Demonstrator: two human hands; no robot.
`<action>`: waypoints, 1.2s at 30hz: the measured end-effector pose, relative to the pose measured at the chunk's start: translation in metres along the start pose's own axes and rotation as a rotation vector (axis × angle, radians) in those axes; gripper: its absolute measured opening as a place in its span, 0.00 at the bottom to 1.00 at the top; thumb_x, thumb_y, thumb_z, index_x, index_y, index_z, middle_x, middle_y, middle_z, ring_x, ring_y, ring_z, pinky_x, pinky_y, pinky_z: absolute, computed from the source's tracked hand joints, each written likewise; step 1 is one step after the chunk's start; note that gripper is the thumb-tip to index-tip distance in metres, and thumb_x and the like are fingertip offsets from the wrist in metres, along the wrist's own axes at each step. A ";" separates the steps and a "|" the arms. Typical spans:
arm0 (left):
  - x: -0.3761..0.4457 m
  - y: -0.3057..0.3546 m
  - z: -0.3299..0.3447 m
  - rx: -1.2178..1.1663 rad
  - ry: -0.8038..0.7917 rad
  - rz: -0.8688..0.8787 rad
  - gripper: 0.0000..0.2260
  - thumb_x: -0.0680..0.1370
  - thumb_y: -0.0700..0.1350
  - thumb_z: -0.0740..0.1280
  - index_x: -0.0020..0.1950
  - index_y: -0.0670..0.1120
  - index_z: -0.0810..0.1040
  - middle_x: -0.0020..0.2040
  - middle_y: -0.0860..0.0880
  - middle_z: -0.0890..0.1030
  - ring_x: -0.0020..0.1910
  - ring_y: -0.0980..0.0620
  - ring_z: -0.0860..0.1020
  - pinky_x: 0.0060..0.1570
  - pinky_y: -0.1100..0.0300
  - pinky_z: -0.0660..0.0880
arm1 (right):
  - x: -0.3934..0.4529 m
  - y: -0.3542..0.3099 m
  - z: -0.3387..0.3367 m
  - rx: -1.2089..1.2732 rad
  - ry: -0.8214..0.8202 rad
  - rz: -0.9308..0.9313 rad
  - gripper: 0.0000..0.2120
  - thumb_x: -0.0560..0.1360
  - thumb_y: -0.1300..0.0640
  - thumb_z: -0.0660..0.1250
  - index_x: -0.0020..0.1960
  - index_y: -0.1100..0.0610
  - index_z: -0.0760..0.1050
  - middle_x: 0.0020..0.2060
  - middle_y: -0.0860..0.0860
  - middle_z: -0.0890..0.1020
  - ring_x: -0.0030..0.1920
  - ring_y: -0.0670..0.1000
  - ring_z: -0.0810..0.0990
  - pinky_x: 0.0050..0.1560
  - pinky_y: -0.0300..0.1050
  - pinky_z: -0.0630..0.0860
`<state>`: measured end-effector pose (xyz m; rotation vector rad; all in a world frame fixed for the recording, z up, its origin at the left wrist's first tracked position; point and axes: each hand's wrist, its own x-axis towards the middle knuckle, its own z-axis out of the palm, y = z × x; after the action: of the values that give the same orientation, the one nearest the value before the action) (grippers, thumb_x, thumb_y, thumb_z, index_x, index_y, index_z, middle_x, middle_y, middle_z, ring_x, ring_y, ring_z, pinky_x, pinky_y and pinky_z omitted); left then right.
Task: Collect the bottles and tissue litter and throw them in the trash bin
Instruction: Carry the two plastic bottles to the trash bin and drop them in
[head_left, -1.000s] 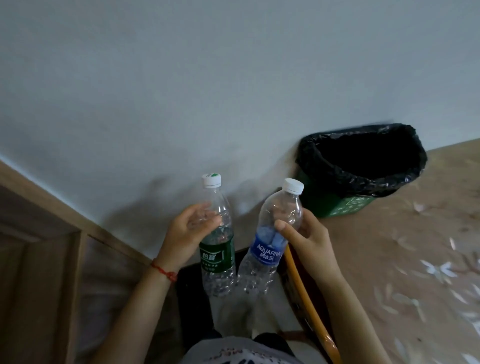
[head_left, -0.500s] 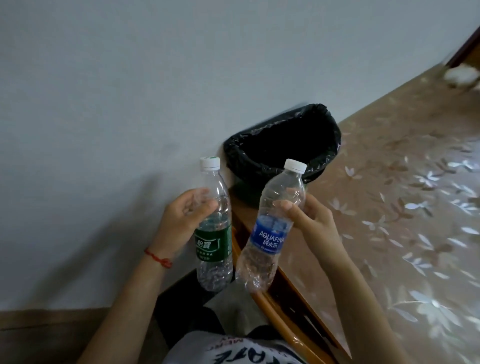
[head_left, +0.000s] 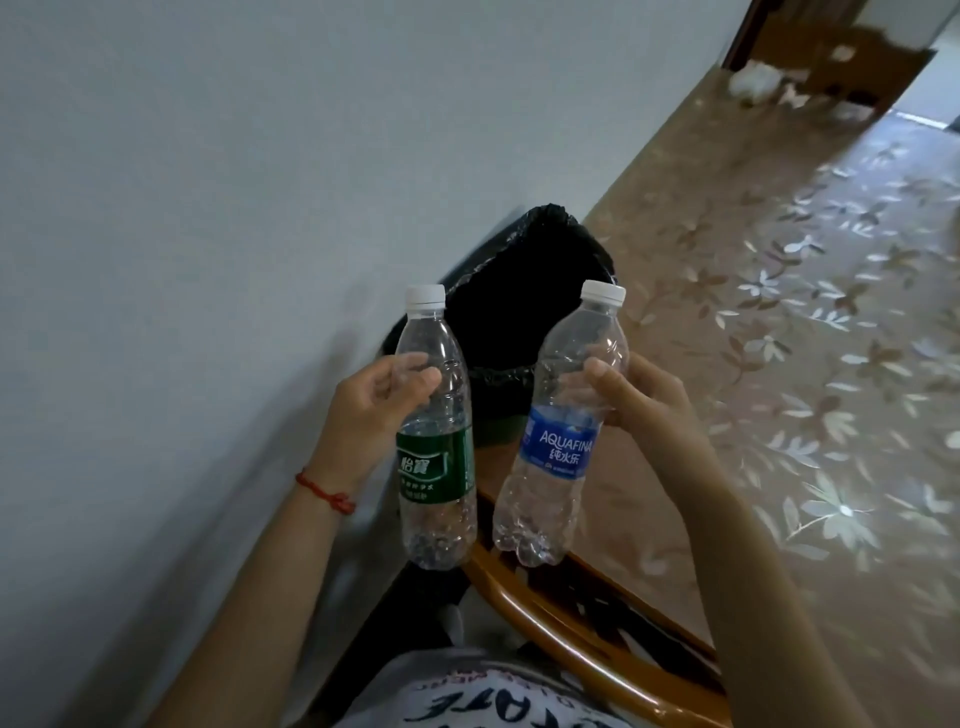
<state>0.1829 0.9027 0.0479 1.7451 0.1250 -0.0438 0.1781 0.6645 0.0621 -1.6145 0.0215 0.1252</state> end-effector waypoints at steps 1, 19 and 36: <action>0.005 0.001 -0.001 -0.003 -0.009 0.003 0.14 0.71 0.51 0.66 0.53 0.47 0.77 0.45 0.48 0.82 0.38 0.61 0.80 0.37 0.73 0.75 | 0.004 -0.002 0.001 0.001 0.017 -0.001 0.13 0.67 0.44 0.69 0.49 0.48 0.78 0.43 0.49 0.85 0.45 0.50 0.84 0.47 0.43 0.80; 0.025 0.010 0.007 -0.096 -0.060 -0.050 0.17 0.65 0.56 0.68 0.49 0.49 0.78 0.44 0.49 0.82 0.39 0.55 0.79 0.36 0.68 0.75 | 0.090 -0.065 -0.021 0.090 0.207 0.025 0.14 0.73 0.45 0.65 0.46 0.56 0.77 0.39 0.54 0.83 0.40 0.52 0.82 0.45 0.45 0.80; 0.016 0.009 0.007 -0.074 -0.017 -0.047 0.19 0.65 0.57 0.70 0.51 0.48 0.79 0.44 0.50 0.83 0.43 0.54 0.80 0.41 0.67 0.76 | 0.131 -0.027 0.017 -0.513 0.262 0.003 0.23 0.71 0.39 0.66 0.55 0.57 0.75 0.34 0.43 0.76 0.35 0.41 0.73 0.30 0.30 0.67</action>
<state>0.2002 0.8947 0.0542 1.6675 0.1532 -0.0877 0.3096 0.6915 0.0764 -2.1344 0.2084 -0.0888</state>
